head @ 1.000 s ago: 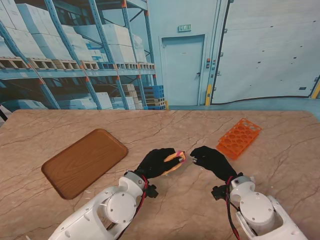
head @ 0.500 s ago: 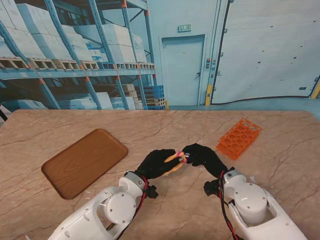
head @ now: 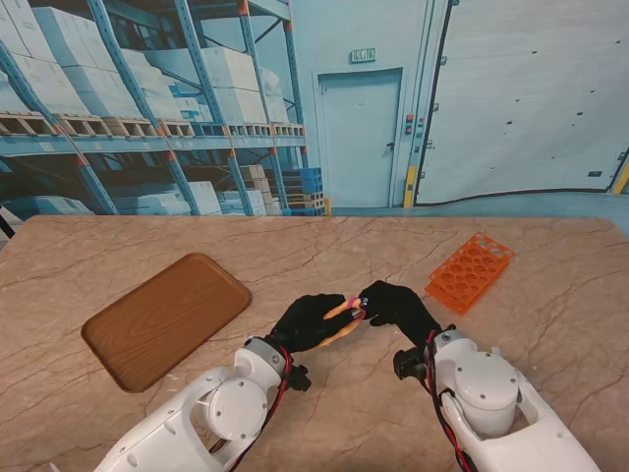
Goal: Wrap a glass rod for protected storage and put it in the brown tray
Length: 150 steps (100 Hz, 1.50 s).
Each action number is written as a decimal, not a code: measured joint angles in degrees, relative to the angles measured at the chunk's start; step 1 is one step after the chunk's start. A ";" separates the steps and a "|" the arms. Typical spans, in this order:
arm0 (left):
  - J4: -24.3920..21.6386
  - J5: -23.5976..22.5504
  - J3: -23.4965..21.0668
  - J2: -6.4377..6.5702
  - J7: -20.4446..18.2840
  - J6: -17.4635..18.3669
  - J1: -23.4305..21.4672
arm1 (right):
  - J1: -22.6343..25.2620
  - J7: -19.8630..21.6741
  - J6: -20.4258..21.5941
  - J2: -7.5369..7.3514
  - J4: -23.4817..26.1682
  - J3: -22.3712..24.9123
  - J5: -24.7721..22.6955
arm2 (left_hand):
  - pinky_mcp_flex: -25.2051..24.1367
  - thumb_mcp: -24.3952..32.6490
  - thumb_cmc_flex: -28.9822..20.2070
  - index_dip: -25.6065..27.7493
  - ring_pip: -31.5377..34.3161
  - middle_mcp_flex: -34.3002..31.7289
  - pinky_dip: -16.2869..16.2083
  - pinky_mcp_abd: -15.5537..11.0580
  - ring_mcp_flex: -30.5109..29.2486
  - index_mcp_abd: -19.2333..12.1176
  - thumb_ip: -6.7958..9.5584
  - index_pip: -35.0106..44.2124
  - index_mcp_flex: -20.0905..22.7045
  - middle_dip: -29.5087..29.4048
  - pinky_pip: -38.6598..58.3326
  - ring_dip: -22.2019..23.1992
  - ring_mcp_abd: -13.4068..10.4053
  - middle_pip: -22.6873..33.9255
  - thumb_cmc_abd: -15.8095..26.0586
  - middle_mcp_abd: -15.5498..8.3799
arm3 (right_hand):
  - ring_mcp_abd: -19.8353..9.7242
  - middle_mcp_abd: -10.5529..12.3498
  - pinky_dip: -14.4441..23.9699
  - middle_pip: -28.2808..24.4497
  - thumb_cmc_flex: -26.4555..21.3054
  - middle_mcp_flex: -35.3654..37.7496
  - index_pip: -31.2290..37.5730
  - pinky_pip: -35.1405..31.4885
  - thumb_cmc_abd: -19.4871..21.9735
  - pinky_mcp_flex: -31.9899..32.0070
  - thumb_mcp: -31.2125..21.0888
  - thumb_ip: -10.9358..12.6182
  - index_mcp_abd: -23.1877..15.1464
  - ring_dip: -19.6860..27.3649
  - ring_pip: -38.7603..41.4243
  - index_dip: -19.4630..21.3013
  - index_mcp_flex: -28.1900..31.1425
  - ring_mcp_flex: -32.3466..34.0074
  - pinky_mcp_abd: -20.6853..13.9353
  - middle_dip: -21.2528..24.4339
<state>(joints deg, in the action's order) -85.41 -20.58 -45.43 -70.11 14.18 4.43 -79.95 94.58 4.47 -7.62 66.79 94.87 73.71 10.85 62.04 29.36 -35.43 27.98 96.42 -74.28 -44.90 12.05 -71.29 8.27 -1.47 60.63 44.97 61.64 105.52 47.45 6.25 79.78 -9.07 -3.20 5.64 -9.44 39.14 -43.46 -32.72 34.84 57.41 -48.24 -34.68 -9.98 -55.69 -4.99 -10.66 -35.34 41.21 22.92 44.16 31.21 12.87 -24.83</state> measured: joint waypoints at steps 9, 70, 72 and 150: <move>0.00 -0.04 0.00 -0.01 0.14 0.08 0.00 | 0.04 -0.66 -0.52 0.30 0.09 0.01 0.46 | 0.00 -0.09 -0.01 0.40 0.00 0.00 0.00 0.00 0.00 0.01 0.00 0.00 0.00 0.00 0.00 0.00 0.00 0.00 0.00 0.00 | 0.00 0.02 0.10 -0.37 -0.61 0.62 0.09 0.00 0.01 0.00 -0.79 -0.66 0.34 -0.30 0.64 -0.18 0.67 0.02 0.00 0.00; -0.11 0.26 -0.02 -0.04 0.23 -0.11 -0.04 | 0.88 3.20 -2.34 0.57 0.57 0.95 6.56 | 0.00 -0.85 -0.02 1.41 0.05 -0.01 -0.01 0.00 0.00 0.18 0.16 0.01 0.01 0.50 0.00 0.00 0.00 0.00 0.02 0.00 | 0.00 0.09 0.10 -1.71 5.10 0.38 -3.53 0.02 0.51 0.40 -4.14 4.10 6.05 -1.25 1.83 0.00 -3.17 -0.01 -0.07 -1.53; -0.14 0.32 -0.02 -0.04 0.21 -0.16 -0.04 | 0.90 3.88 -2.40 0.55 0.54 1.11 7.75 | 0.00 -0.85 -0.01 1.42 0.05 -0.02 -0.01 0.00 0.00 0.19 0.23 0.01 0.01 0.50 0.00 0.00 0.00 0.00 0.02 0.00 | 0.00 0.08 0.10 -1.56 5.66 0.30 -4.42 0.50 0.51 0.72 -3.55 4.61 6.36 -1.25 1.69 0.03 -3.17 -0.08 -0.10 -1.53; -0.07 0.32 0.27 -0.05 0.09 -0.55 0.09 | 0.56 5.27 -3.05 0.03 -0.48 1.38 8.38 | 0.00 -0.91 -0.11 2.13 0.06 -0.46 -0.01 0.00 0.00 1.68 0.25 0.10 0.69 0.53 0.00 0.00 0.00 0.00 0.03 0.00 | -0.13 0.68 2.46 -1.28 1.63 2.44 1.99 4.62 -1.43 0.14 -5.00 4.56 2.35 -1.40 0.53 3.25 2.15 -0.49 -0.69 -2.48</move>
<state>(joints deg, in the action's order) -85.48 -20.26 -45.16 -70.16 14.28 3.88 -79.85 95.14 9.74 -10.67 66.81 94.40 75.10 19.24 62.04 28.45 -35.55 30.11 96.48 -74.74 -44.90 12.04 -71.29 9.95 -1.22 60.72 45.66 62.16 105.52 47.45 6.25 79.78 -9.04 -3.20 5.51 -8.75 41.60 -44.74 -31.09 37.29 59.40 -43.62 -36.10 -9.84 -60.70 -0.43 -8.31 -36.74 41.74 26.17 46.31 30.72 12.18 -27.32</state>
